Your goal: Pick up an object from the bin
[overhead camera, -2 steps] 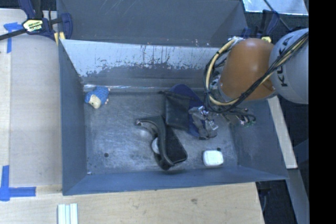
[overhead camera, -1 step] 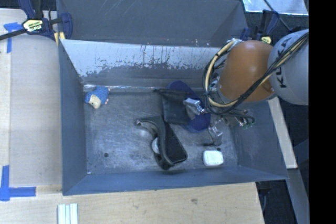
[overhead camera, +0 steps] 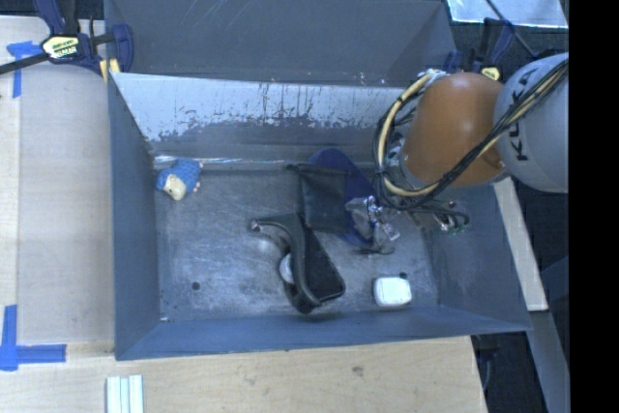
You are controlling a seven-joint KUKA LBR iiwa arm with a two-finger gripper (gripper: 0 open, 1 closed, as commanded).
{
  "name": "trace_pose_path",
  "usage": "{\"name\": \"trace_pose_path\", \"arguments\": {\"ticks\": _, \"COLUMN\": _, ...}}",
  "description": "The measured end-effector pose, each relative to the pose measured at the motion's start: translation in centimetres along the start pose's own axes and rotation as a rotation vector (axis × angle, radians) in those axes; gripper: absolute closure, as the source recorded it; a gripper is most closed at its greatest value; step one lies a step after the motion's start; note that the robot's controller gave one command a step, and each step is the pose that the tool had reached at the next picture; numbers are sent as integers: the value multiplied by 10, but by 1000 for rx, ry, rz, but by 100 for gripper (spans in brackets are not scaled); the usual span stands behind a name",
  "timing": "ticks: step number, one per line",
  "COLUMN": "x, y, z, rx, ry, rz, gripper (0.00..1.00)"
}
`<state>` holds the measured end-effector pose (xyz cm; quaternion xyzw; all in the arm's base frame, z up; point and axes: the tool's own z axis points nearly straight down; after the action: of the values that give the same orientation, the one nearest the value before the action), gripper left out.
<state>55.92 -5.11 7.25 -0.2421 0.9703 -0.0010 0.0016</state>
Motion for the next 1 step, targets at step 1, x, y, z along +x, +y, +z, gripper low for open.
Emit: {"name": "trace_pose_path", "arguments": {"ticks": 1, "x": -40, "y": -24, "z": -98, "rx": 5, "ry": -9, "rz": -2, "gripper": 100}}
